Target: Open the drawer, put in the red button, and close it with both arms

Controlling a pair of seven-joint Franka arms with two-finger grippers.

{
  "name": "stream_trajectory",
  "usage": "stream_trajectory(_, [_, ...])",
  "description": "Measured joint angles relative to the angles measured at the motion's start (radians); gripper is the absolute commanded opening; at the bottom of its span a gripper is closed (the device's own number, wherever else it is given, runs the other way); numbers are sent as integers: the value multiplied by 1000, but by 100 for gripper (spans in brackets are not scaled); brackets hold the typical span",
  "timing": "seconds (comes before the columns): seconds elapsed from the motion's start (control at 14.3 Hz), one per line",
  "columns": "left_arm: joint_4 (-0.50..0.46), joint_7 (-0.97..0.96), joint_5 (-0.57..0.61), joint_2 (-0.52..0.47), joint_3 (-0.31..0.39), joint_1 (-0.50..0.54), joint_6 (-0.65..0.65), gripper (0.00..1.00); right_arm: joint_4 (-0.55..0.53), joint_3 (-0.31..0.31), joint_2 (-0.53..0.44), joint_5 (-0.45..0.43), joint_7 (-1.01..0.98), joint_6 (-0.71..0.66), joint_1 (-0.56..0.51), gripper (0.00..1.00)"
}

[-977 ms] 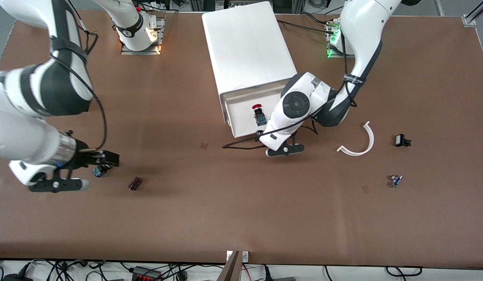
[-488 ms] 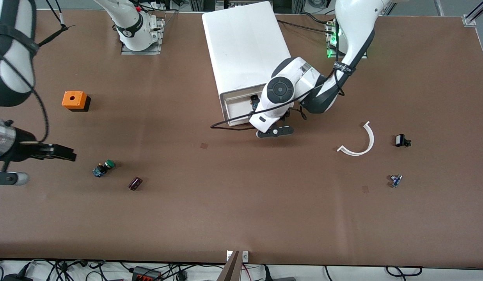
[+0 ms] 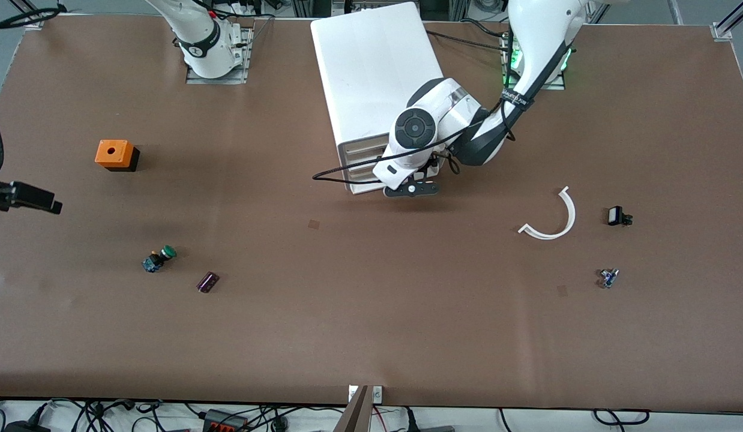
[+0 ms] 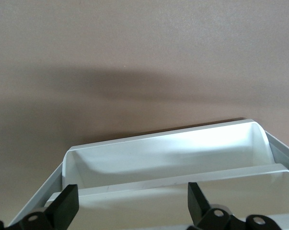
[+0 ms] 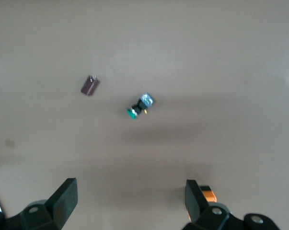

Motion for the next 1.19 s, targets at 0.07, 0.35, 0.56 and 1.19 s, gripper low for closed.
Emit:
stream_trajectory(0.07, [0,0,0,0,-1,0,-2,100,-39,3,-26,-7,-1,1,2,100])
stream_trajectory(0.35, [-1,0,0,0,-16,0,-26,100,-194,9,-111,-15,-27,70,5,100])
stream_trajectory(0.56, [0,1,0,0,-21,4,-28,100,-357,13,-216,-38,-29,145,18,100])
stream_trajectory(1.19, [161,220,10,-34,-19,324,-102,100,-445,14,-274,-40,-29,201,24,100])
